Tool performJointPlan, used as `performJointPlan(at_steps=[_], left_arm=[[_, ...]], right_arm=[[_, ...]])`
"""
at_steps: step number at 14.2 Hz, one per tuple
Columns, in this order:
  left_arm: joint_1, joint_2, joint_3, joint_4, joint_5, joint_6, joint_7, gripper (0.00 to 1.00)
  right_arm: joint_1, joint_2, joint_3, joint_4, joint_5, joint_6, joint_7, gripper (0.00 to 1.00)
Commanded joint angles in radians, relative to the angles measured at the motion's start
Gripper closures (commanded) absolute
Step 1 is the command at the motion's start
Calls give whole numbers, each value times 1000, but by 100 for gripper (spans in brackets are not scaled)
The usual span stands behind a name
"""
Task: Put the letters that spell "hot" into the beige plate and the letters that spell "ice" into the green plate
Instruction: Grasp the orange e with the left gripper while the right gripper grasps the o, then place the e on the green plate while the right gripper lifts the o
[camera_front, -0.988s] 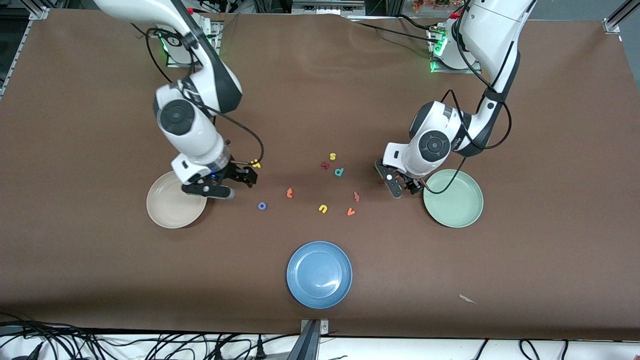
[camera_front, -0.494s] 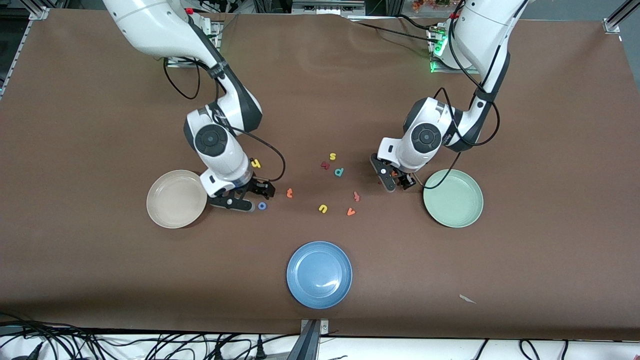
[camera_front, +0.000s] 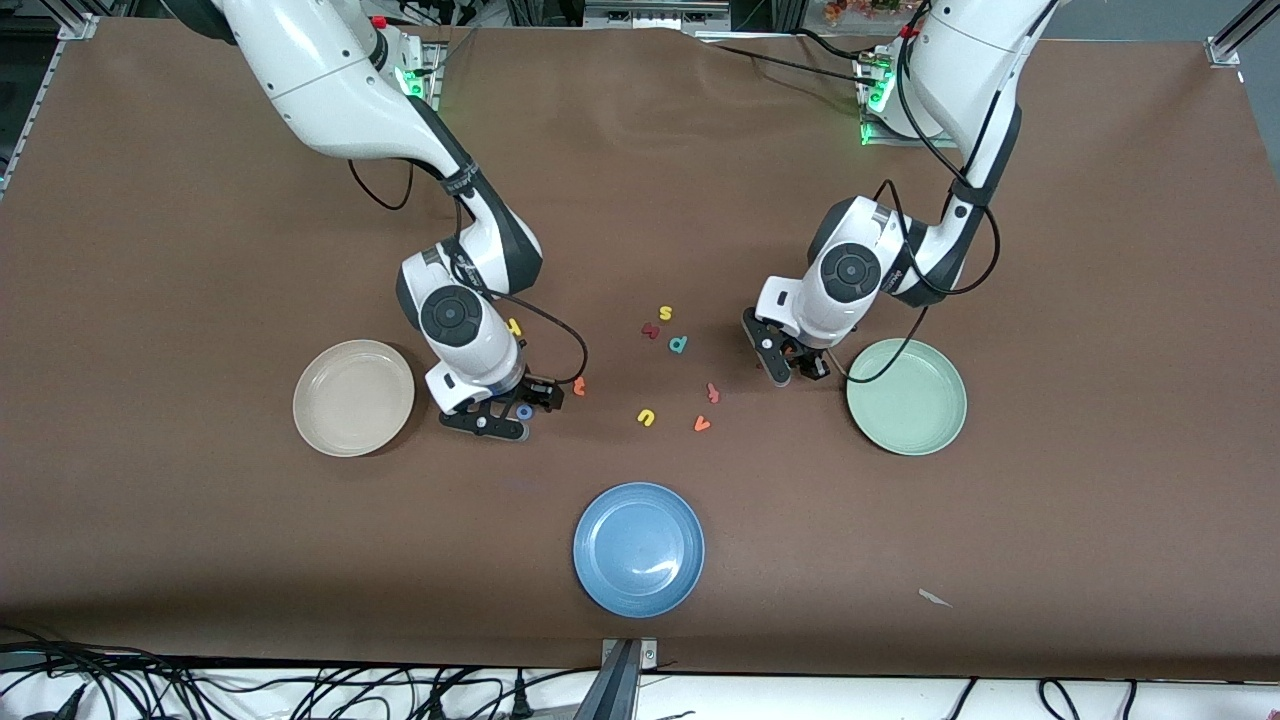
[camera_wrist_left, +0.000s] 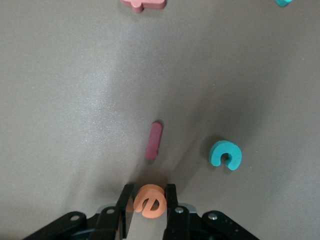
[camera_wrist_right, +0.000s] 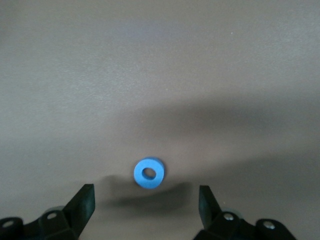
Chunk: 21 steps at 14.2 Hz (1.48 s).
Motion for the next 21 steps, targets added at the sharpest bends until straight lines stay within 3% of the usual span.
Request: performJointPlan(at_steps=[1, 5, 8, 12, 13, 14, 19, 21], left_arm=[[3, -54, 9, 19, 29, -94, -4, 100], [61, -80, 12, 169, 32, -353, 8, 100], [123, -71, 12, 215, 81, -372, 23, 97], [186, -42, 12, 234, 146, -363, 121, 92], [200, -30, 12, 247, 146, -361, 126, 69], [203, -27, 12, 248, 140, -366, 115, 3], [192, -53, 1, 249, 129, -378, 100, 0], [178, -53, -20, 249, 129, -378, 34, 0]], right_arm=[[-6, 41, 2, 54, -9, 0, -2, 14], [-8, 55, 2, 71, -9, -5, -2, 31], [-6, 61, 3, 71, -7, -5, 1, 49], [-6, 69, 2, 71, 5, -2, 4, 65], [-6, 71, 2, 71, 5, 1, 6, 68], [-6, 72, 2, 71, 5, 3, 7, 70], [-6, 66, 3, 101, 14, -20, 12, 86], [-9, 54, 2, 185, 40, -159, 1, 87]])
